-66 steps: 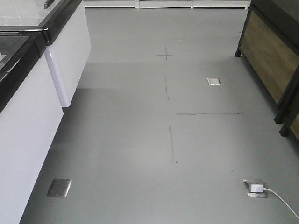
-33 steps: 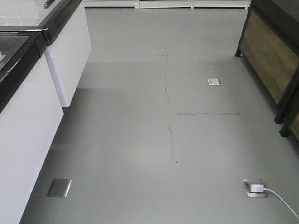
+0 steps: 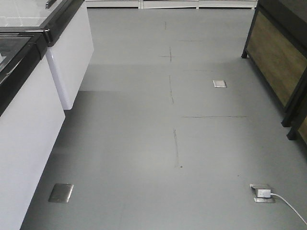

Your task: Left arm holds basket, right arm returns cookies

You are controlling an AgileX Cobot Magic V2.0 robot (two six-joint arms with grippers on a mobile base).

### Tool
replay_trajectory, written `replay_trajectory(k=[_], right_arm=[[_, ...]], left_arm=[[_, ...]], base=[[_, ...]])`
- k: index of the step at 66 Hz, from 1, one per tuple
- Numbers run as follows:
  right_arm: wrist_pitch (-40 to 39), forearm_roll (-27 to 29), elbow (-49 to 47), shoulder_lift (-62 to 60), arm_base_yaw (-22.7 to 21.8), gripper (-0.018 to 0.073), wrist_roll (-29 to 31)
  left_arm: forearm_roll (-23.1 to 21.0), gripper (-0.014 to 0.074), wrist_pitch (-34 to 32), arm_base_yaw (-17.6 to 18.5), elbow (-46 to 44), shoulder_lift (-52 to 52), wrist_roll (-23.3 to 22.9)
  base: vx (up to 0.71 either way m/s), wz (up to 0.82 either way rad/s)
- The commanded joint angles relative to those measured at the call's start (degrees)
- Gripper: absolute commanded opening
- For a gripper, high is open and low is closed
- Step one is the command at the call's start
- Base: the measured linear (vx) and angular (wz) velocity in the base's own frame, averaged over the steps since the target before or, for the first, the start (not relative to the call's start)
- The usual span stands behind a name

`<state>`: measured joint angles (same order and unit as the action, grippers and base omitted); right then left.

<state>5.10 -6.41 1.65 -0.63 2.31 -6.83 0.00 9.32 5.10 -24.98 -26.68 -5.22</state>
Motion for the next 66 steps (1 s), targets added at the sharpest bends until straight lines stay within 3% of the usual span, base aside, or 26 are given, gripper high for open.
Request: replay_trajectory(k=[1,13,28,32,41,47,57,66], right_arm=[[-4.2,-0.2,1.0,-0.7,-0.4,-0.0006,0.4],[-4.2,-0.2,1.0,-0.7,-0.4,-0.0006,0.4],[-4.2,-0.2,1.0,-0.7,-0.4,-0.0006,0.4],[-4.2,-0.2,1.0,-0.7,-0.4,-0.0006,0.4],[-4.2,-0.2,1.0,-0.7,-0.4,-0.0006,0.4],[-4.2,-0.2,1.0,-0.7,-0.4,-0.0006,0.4],[-4.2,-0.2,1.0,-0.8,-0.4,-0.0006,0.4],[-4.2,-0.2,1.0,-0.8,-0.4,-0.0006,0.4]], left_arm=[[0.0,0.0502,-1.1,-0.1,-2.1,-0.7,-1.1],[0.0,0.0502,9.4,-0.1,-2.1,-3.3,-12.4],[0.0,0.0502,10.2,-0.1,-2.1,-11.6,-25.3],[-1.9,0.0502,10.5,-0.1,-2.1,-14.2,-27.4],[-9.7,0.0502,11.9,-0.1,-5.3,-19.0,-26.1],[-13.5,0.0502,16.3,-0.1,-11.2,-22.4,-20.3],[-13.6,0.0502,28.1,-1.6,-25.6,-27.4,-16.0],[-13.7,0.0502,37.7,-8.2,-38.5,-30.9,-16.0]], base=[[0.00,0.00],[0.00,0.00],[0.00,0.00],[0.00,0.00],[0.00,0.00],[0.00,0.00],[0.00,0.00],[0.00,0.00]])
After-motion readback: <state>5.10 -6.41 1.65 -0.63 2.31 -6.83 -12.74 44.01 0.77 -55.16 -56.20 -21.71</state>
